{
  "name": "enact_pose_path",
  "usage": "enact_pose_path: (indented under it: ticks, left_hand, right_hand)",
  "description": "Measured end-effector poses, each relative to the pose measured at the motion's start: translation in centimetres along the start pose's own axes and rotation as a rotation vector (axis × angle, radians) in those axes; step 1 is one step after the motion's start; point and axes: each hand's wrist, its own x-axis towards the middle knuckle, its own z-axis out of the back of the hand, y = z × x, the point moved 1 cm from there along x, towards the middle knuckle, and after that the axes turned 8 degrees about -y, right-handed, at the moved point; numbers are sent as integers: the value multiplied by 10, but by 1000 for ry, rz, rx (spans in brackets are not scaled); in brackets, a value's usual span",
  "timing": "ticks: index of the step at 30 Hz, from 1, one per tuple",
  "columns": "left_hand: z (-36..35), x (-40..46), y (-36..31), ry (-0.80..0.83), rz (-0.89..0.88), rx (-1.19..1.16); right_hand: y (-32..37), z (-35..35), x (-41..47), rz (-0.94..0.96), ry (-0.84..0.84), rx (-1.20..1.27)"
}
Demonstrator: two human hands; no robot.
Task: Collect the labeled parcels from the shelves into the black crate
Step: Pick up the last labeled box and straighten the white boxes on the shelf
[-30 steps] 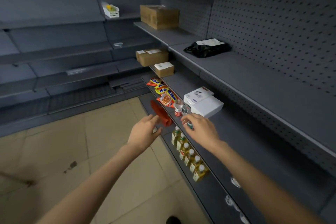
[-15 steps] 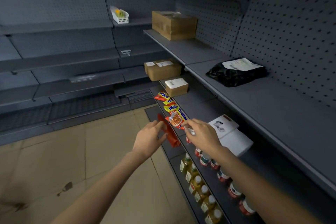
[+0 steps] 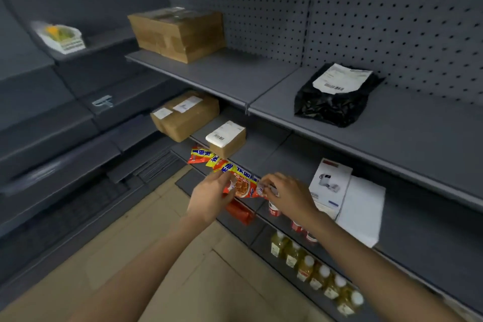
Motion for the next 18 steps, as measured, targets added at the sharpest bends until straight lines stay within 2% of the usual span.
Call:
enact_pose_path:
  ticks: [4, 10, 18]
  left_hand:
    - [-24, 27, 11, 74, -64, -74]
    - [-81, 49, -21, 188, -218, -194]
    - [-145, 70, -69, 306, -273, -264]
  right_hand:
    - [-14, -14, -11, -148, -64, -41]
    - [-65, -12, -39, -285, -92, -187]
    - [-125, -1, -57, -355, -131, -290]
